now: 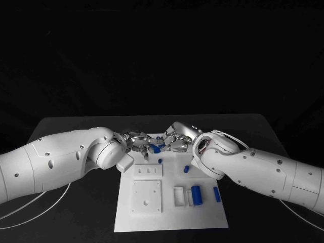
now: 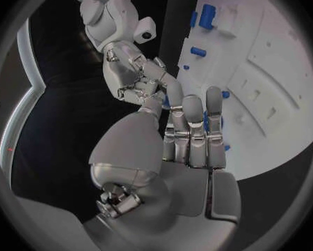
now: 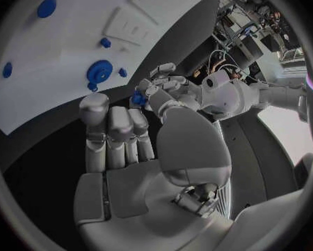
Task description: Assemble the parts on the task board
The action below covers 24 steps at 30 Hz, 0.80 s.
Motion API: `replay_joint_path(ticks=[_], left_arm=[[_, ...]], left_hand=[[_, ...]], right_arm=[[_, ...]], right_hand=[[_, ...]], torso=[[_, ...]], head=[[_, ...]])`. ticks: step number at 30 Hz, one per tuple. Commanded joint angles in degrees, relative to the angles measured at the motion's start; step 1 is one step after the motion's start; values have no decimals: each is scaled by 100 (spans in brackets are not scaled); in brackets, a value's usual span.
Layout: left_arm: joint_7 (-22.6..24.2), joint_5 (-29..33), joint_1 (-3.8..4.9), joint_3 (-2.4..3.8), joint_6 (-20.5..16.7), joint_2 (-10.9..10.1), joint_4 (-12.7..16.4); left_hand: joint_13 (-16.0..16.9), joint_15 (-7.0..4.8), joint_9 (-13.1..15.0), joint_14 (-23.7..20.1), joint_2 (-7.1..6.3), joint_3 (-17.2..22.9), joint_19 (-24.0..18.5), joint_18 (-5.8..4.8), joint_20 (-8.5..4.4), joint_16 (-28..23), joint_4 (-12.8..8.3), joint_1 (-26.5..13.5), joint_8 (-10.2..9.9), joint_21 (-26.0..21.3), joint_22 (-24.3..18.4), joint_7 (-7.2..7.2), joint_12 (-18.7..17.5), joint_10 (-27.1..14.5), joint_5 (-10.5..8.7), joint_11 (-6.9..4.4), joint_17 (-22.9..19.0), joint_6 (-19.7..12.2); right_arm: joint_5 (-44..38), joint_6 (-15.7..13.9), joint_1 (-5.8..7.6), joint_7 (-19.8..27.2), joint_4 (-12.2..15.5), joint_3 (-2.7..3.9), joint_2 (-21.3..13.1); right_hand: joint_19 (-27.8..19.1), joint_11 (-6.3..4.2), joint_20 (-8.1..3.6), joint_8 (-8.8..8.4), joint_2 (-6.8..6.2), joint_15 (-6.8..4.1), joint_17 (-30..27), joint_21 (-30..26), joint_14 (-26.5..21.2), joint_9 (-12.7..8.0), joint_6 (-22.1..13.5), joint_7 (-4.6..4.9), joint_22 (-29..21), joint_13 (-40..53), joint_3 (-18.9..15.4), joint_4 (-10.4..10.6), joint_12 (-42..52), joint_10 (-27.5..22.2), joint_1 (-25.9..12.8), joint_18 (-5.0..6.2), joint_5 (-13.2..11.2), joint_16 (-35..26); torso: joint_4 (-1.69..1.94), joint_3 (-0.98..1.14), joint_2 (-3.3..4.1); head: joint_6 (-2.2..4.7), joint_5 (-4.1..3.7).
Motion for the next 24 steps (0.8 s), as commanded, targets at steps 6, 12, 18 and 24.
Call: replay_joint_path(ticks=[6, 12, 18, 24], left_arm=[[308, 186, 22, 32, 76, 65, 61], [235, 95, 22, 32, 23, 68, 54], [111, -81, 23, 32, -18, 66, 27], [-89, -260, 24, 32, 22, 55, -6]], left_hand=[[-11, -39, 5238, 84, 47, 156, 34, -49, -23, 54, -229, -66, 195, 42, 20, -388, -25, 149, 318, -9, 49, 511], [-13, -62, 5252, 152, 13, 327, 67, -50, -47, 72, -478, -304, 164, 77, 41, -407, -74, 269, 654, -34, 128, 616], [3, -69, 5254, 194, 9, 440, 84, -49, -57, 24, -675, -454, 94, 89, 51, -414, -125, 311, 756, -45, 196, 678], [-19, -73, 5194, 239, 5, 454, 107, -45, -61, -29, -726, -485, 55, 83, 44, -418, -173, 350, 792, -50, 211, 727]], right_arm=[[9, 87, -30, 77, -28, -19, 2], [37, 19, -30, 127, -80, -20, -8], [106, -52, -30, 224, -98, -20, -82], [277, -182, -30, 429, -100, -20, -232]], right_hand=[[-83, 32, 21, 10, -185, 18, -218, -465, -102, -71, 20, -37, 414, -235, -337, 172, -314, -205, -226, -52, 316, -290], [-199, 143, 106, 10, -317, 101, -479, -1148, -258, -85, -516, 128, 246, -670, -790, 396, -735, -527, -156, 35, 404, -573], [-420, 258, 234, 17, -374, 212, -1131, -2763, -591, -83, -1014, 266, -256, -1437, -1361, 620, -1192, -1054, 57, 149, 328, -1144], [-556, 388, 378, 20, -459, 353, -1665, -3561, -1061, -77, -1405, 367, -896, -2072, -1679, 825, -1331, -1440, 256, 115, 358, -1486]], torso=[[-3, -1, -2], [2, 1, 0], [0, 0, 2], [-2, 4, 0]], head=[[-7, 8], [-4, 10], [-1, 10], [-6, 34]])
